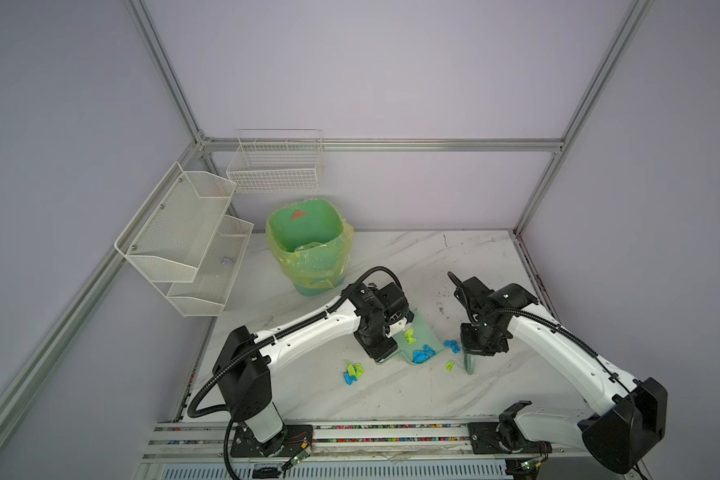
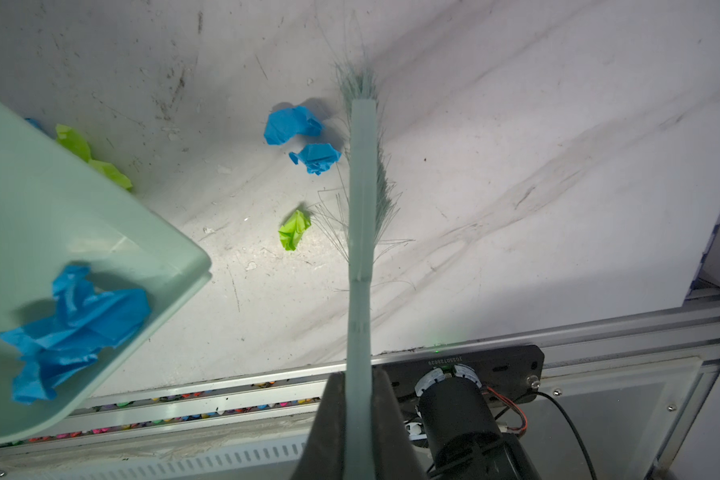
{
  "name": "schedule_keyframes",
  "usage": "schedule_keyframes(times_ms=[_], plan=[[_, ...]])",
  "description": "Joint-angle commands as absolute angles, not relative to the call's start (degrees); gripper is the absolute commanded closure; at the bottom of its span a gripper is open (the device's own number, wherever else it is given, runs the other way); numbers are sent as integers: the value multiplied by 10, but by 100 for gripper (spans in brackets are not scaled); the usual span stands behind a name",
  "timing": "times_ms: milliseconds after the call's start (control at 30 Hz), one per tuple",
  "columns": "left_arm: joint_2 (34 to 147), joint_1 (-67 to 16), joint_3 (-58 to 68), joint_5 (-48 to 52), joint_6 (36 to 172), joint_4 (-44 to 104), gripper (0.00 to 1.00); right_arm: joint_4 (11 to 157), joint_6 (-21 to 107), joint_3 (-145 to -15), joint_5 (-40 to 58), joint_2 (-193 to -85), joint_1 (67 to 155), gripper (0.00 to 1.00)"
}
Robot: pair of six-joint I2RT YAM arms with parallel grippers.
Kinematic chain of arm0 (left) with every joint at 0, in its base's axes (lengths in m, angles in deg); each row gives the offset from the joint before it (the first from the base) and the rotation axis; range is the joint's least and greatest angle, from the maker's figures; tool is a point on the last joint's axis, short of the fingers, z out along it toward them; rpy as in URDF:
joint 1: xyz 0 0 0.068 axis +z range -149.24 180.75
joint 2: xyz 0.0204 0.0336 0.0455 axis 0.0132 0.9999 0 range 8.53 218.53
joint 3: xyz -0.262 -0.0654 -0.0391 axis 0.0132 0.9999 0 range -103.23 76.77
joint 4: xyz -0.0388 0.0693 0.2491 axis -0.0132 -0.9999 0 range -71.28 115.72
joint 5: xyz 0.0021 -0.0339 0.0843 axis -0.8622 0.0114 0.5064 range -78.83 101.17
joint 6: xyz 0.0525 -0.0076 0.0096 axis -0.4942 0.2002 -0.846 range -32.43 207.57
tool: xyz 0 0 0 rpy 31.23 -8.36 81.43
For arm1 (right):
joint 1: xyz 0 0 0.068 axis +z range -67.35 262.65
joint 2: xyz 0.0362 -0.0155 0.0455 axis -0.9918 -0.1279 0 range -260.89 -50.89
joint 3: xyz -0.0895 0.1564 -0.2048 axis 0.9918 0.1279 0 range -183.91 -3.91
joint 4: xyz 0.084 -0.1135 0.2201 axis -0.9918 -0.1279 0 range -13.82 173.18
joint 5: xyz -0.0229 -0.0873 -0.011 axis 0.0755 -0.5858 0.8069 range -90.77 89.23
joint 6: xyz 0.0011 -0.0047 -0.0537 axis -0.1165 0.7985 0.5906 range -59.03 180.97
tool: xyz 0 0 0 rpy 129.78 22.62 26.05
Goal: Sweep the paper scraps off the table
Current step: 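Lower the brush toward the scraps beside the dustpan with the right gripper, then sweep scraps into the dustpan with the right gripper's brush toward the left gripper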
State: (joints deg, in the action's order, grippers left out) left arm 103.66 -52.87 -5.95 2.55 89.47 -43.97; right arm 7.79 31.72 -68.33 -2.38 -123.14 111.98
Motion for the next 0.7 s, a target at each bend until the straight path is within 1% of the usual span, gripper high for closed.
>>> schedule_keyframes(times_ms=[0,100,233,333,467,667], plan=[[1039,-547,-40,19,899,-463,100,85,320,-667,-16,-1225,1123,100],[1045,-559,-34,11,898,-463,100,89,323,-664,-16,-1222,1123,100],[1061,-564,-32,28,898,-465,100,96,325,-665,-10,-1218,1123,100],[1087,-568,-40,79,910,-484,100,100,326,-663,-8,-1219,1123,100],[1105,-570,-50,65,909,-480,100,112,328,-661,-3,-1224,1123,100],[1132,-570,-70,70,905,-480,100,130,338,-674,14,-1244,1125,100]])
